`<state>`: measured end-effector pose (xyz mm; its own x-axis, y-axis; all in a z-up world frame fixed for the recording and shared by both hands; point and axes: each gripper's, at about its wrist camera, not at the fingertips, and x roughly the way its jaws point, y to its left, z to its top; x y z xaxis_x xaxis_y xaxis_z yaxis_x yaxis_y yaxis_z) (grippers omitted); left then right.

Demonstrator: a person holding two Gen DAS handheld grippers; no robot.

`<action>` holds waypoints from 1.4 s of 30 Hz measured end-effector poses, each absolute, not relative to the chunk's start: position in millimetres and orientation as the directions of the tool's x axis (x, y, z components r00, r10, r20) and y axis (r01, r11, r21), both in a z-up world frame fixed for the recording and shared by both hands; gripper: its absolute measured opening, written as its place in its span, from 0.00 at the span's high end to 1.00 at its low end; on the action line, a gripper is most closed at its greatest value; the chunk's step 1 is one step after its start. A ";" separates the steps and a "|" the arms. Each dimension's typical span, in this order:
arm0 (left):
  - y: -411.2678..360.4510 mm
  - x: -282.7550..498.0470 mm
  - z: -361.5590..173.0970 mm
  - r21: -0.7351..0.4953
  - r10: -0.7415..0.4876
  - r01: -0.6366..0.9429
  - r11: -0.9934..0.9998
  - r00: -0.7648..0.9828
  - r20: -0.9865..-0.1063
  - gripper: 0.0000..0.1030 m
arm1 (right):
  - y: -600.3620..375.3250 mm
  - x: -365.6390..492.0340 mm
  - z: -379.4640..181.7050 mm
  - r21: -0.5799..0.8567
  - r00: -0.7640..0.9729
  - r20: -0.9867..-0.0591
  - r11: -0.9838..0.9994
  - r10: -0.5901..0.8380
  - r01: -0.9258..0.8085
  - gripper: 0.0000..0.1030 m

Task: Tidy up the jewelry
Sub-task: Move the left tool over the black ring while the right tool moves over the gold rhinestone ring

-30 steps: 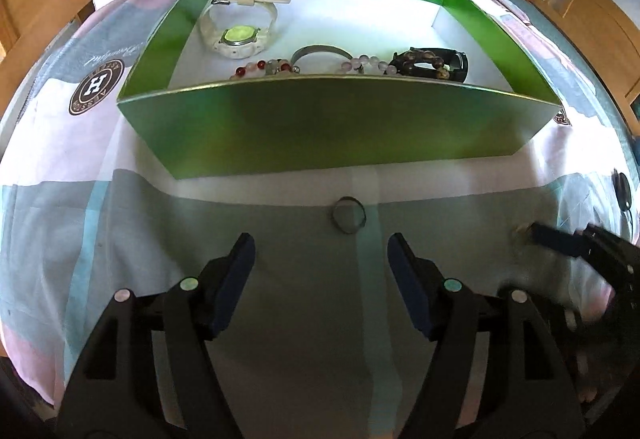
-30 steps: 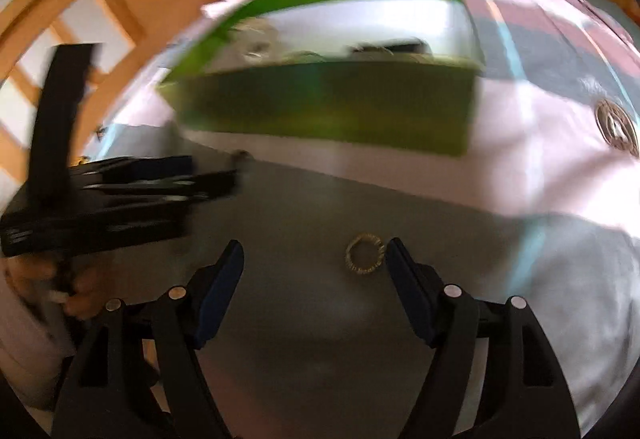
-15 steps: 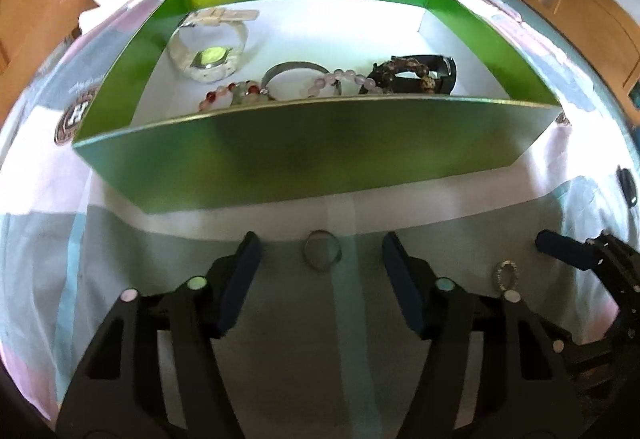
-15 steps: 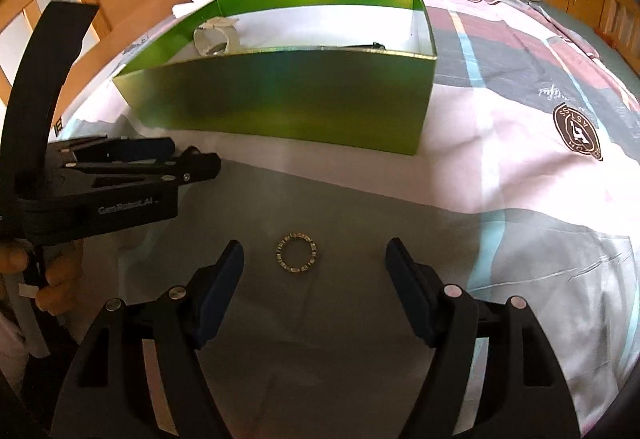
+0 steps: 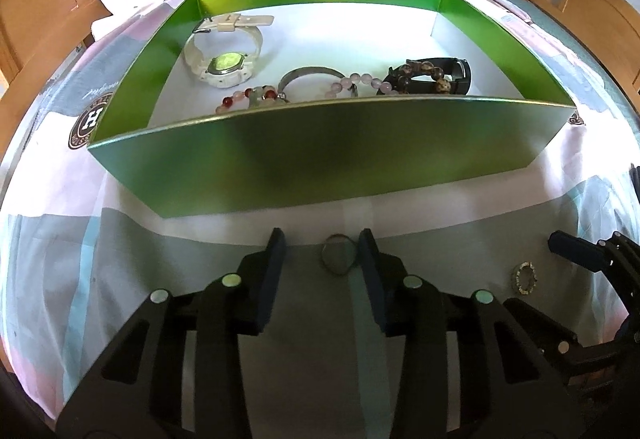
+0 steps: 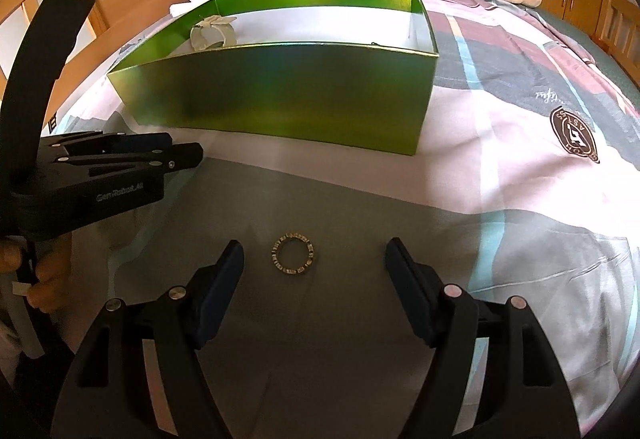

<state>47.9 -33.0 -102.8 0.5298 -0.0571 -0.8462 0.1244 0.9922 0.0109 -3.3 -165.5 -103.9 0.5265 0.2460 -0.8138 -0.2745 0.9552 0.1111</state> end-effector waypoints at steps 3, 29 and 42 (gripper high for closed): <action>-37.0 46.8 -104.3 0.043 -0.038 0.138 0.989 0.537 -0.843 0.61 | -162.6 -3.7 -105.0 0.097 0.530 -0.815 0.956 0.236 -0.277 0.30; -6.9 38.2 -107.3 0.001 0.023 -0.042 0.999 0.528 -0.849 0.28 | -159.2 -9.7 -102.7 0.033 0.567 -0.795 0.949 0.215 -0.314 0.55; -13.3 30.1 -99.1 0.054 0.076 -0.056 0.997 0.589 -0.805 0.48 | -160.3 -8.5 -103.8 0.050 0.562 -0.797 0.951 0.223 -0.307 0.55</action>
<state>30.1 -13.3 -99.1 0.5887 0.0765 -0.8048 -0.0559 0.9970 0.0539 -8.5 -160.3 -103.8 0.5618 0.2232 -0.7966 -0.3065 0.9505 0.0502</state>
